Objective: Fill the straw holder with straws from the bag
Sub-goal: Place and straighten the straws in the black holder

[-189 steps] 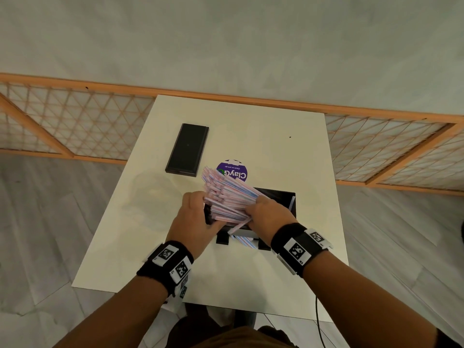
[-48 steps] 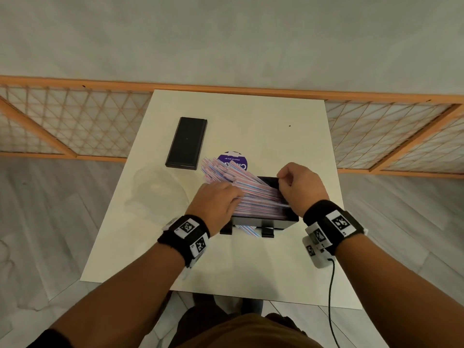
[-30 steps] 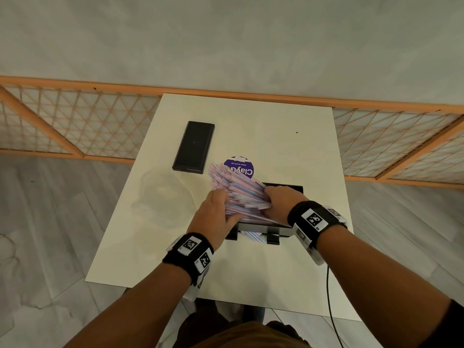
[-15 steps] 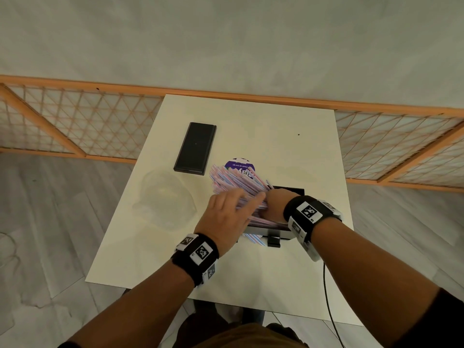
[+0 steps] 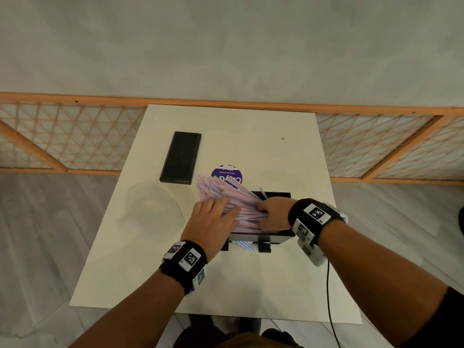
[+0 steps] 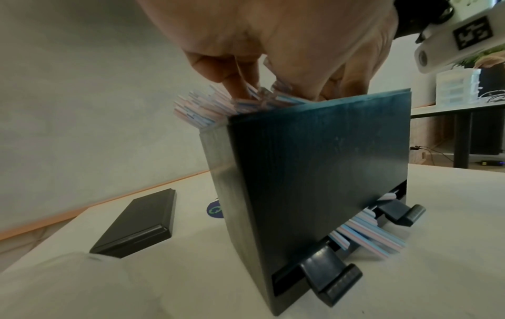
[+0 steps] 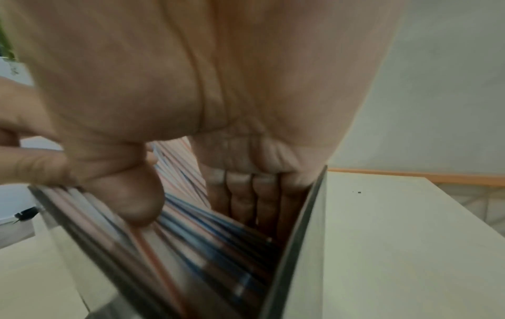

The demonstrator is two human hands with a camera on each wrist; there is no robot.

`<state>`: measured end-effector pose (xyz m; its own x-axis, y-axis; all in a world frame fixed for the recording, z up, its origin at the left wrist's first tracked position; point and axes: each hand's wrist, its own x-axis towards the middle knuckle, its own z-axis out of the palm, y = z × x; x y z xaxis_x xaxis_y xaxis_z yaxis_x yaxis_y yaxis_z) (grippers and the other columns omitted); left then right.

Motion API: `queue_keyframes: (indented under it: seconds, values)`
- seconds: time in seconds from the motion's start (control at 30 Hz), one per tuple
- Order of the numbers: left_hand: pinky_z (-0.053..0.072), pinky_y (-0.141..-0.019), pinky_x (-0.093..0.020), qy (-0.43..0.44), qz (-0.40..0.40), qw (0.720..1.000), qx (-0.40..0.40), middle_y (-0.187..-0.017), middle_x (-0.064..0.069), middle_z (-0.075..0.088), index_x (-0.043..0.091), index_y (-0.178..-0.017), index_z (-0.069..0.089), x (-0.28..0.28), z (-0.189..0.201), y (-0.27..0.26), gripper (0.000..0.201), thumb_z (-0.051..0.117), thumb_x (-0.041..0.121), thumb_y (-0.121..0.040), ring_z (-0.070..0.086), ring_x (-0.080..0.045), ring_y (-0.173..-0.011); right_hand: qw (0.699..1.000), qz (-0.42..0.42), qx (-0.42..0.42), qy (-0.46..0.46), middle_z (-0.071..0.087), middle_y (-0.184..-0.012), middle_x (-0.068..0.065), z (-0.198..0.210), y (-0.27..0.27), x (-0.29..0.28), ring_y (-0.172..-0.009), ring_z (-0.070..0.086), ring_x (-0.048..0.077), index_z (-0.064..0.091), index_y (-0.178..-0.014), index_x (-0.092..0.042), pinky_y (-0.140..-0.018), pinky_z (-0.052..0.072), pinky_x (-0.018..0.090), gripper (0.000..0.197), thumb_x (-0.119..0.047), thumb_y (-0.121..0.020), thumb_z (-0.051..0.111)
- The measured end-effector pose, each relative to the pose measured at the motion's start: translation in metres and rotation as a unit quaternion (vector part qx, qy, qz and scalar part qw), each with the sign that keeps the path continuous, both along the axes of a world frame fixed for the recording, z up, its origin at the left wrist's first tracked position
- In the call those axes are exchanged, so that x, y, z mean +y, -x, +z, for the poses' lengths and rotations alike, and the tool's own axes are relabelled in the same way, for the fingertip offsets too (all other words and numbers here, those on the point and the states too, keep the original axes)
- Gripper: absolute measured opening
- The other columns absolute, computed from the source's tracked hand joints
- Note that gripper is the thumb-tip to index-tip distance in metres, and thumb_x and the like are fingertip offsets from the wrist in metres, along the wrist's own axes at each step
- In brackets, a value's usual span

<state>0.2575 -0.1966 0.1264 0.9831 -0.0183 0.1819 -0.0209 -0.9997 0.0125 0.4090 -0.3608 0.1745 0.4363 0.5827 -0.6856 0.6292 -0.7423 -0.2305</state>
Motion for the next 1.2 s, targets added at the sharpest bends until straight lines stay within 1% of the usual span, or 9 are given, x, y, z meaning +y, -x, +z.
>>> queue_keyframes:
  seconds: [0.2,0.37,0.5,0.63,0.8,0.9,1.0,1.07,1.2]
  values:
    - [0.044,-0.083,-0.041,-0.013,0.006,1.0,0.005,-0.133,-0.006,0.059,0.03,-0.13,0.063,-0.001,-0.005,0.003,0.041,0.041,0.046,-0.099,0.058,-0.029,-0.103,0.995,-0.049,0.064,0.055,0.062,-0.127,0.006,0.001,-0.001,0.012,-0.109,0.059,0.024,0.052,-0.136,-0.02,-0.099,0.049,0.035,0.064,-0.05,-0.081,0.065]
    - [0.048,-0.084,-0.044,-0.018,0.007,1.0,0.025,-0.128,-0.009,0.059,0.027,-0.131,0.063,-0.004,-0.004,0.004,0.039,0.055,0.041,-0.096,0.06,-0.031,-0.102,0.993,-0.053,0.064,0.08,0.063,-0.121,0.005,0.001,-0.002,0.02,-0.106,0.063,0.025,0.051,-0.138,-0.023,-0.098,0.053,0.041,0.087,-0.059,-0.062,0.071]
    - [0.052,-0.083,-0.045,-0.007,0.012,0.999,0.035,-0.126,-0.011,0.059,0.026,-0.129,0.065,-0.005,-0.004,0.005,0.046,0.075,0.037,-0.086,0.061,-0.033,-0.104,0.994,-0.052,0.045,0.09,0.062,-0.125,0.009,0.002,0.001,0.021,-0.105,0.06,0.025,0.053,-0.135,-0.018,-0.096,0.051,0.036,0.068,-0.052,-0.078,0.071]
    - [0.048,-0.085,-0.045,0.002,0.027,1.0,-0.01,-0.133,-0.01,0.058,0.029,-0.13,0.066,-0.006,-0.007,0.008,0.039,0.066,0.042,-0.093,0.057,-0.032,-0.108,0.996,-0.045,0.037,0.072,0.065,-0.119,0.007,0.0,0.002,0.019,-0.1,0.062,0.023,0.056,-0.132,-0.018,-0.09,0.053,0.033,0.061,-0.05,-0.081,0.07]
    - [0.03,-0.113,-0.06,-0.007,0.017,0.999,-0.037,-0.148,-0.012,0.049,0.032,-0.13,0.065,-0.004,-0.009,0.01,0.037,0.063,0.04,-0.094,0.052,-0.035,-0.127,0.999,-0.019,-0.002,0.042,0.067,-0.11,0.004,-0.003,0.006,0.017,-0.095,0.063,0.022,0.058,-0.123,-0.02,-0.087,0.056,0.033,0.053,-0.049,-0.08,0.07]
    - [0.021,-0.119,-0.064,-0.005,0.009,1.0,-0.006,-0.152,-0.008,0.048,0.033,-0.137,0.061,-0.002,-0.011,0.008,0.042,0.057,0.04,-0.096,0.045,-0.035,-0.137,0.999,0.013,-0.04,0.033,0.068,-0.105,0.004,-0.003,0.007,0.017,-0.089,0.063,0.023,0.06,-0.116,-0.019,-0.081,0.056,0.032,0.049,-0.048,-0.079,0.072]
    - [0.029,-0.119,-0.058,0.01,0.004,1.0,0.002,-0.15,-0.01,0.049,0.029,-0.141,0.056,-0.001,-0.014,0.007,0.044,0.048,0.041,-0.099,0.043,-0.037,-0.138,0.998,0.027,-0.057,0.002,0.064,-0.098,0.001,-0.001,0.006,0.014,-0.083,0.058,0.023,0.055,-0.107,-0.021,-0.074,0.05,0.029,0.041,-0.045,-0.079,0.073]
    - [0.033,-0.117,-0.056,0.023,0.004,1.0,-0.01,-0.149,-0.012,0.05,0.028,-0.142,0.055,0.0,-0.017,0.007,0.045,0.044,0.041,-0.1,0.045,-0.037,-0.137,0.997,0.028,-0.063,-0.023,0.065,-0.101,0.003,0.0,0.006,0.009,-0.082,0.055,0.023,0.055,-0.111,-0.021,-0.074,0.047,0.028,0.04,-0.044,-0.082,0.072]
    - [0.038,-0.113,-0.054,0.027,0.001,0.999,-0.034,-0.143,-0.011,0.054,0.029,-0.145,0.053,0.0,-0.021,0.007,0.046,0.053,0.038,-0.1,0.05,-0.035,-0.129,0.995,0.015,-0.07,-0.075,0.065,-0.104,0.001,-0.003,0.007,-0.004,-0.087,0.06,0.022,0.054,-0.111,-0.022,-0.077,0.049,0.031,0.035,-0.04,-0.085,0.068]
